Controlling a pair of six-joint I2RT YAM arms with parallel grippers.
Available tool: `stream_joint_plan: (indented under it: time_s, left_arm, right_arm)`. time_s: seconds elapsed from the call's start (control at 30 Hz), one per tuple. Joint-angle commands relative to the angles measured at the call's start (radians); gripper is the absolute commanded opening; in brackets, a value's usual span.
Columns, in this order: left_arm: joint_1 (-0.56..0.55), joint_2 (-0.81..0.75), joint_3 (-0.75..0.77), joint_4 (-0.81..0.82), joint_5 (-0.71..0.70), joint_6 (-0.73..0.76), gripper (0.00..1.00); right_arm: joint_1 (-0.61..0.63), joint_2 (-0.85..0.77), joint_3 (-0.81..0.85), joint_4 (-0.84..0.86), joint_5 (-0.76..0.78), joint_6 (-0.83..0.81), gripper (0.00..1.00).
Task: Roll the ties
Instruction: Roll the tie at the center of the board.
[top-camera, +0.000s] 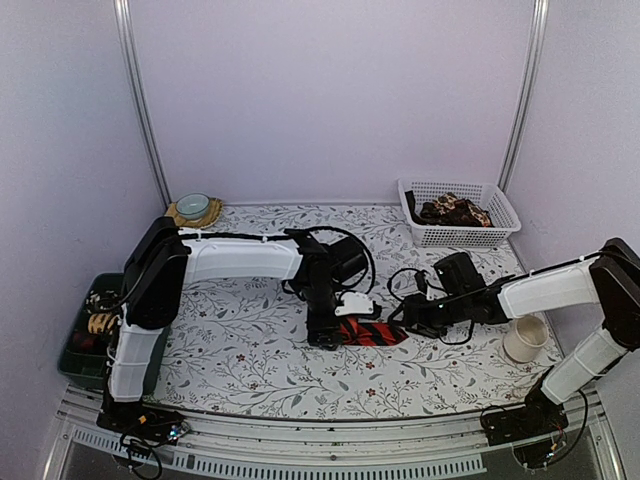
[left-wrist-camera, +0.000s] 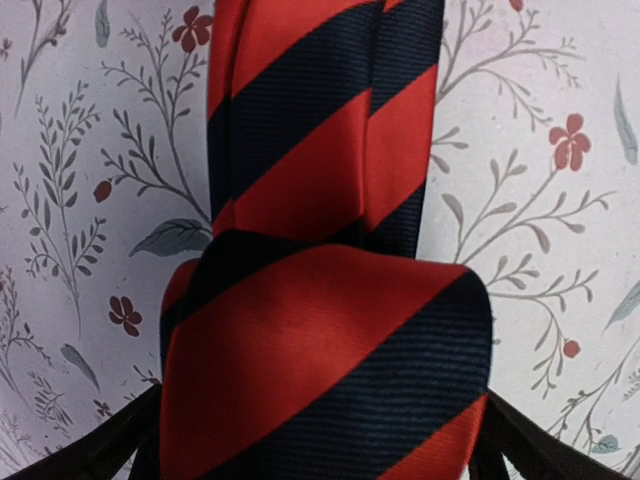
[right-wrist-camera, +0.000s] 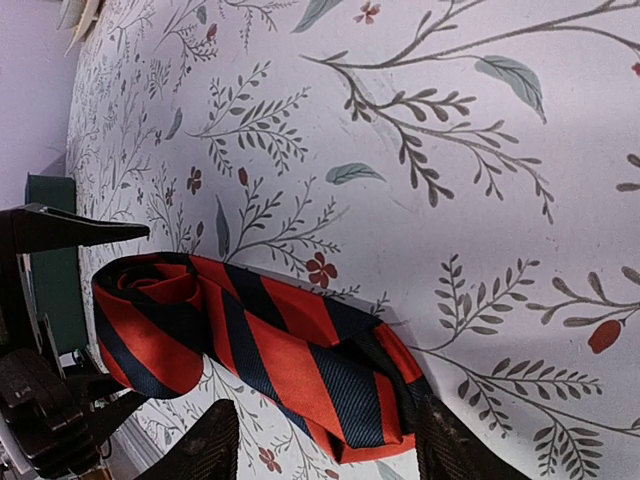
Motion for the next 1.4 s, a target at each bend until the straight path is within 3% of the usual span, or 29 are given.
stream_joint_plan:
  time_s: [0.0,0.2,0.43,0.7,0.77,0.9,1.0,1.37]
  left_arm:
    - [-0.013,-0.047,0.034,-0.005,0.043,0.003,1.0]
    - [-0.009,-0.151,0.008,0.015,0.104,-0.053,1.0]
    - [0.034,-0.343,-0.16,0.117,0.206,-0.213,1.0]
    - [0.255,-0.528,-0.486,0.422,0.323,-0.506,0.98]
    - [0.295,-0.553,-0.561,0.512,0.356,-0.579,0.93]
    - [0.366,-0.553,-0.679,0.685,0.421,-0.738,0.61]
    - [0.377,-0.515,-0.712,0.745,0.443,-0.797,0.49]
    - [0.375,-0.43,-0.774,0.912,0.487,-0.924,0.34]
  right_arm:
    - [0.004,-0.085,0.038,-0.04,0.003,-0.016,0.6]
    - [0.019,-0.079,0.08,-0.033,-0.046,-0.019,0.58]
    - [0.076,-0.004,0.16,0.023,-0.091,0.0,0.53]
    - [0.151,0.123,0.302,0.058,-0.146,0.012,0.47]
    - [0.163,0.161,0.336,0.059,-0.17,0.013,0.46]
    - [0.189,0.218,0.392,0.052,-0.197,0.018,0.43]
    - [0.212,0.257,0.437,0.023,-0.227,0.01,0.43]
    - [0.231,0.336,0.471,-0.024,-0.254,-0.012,0.43]
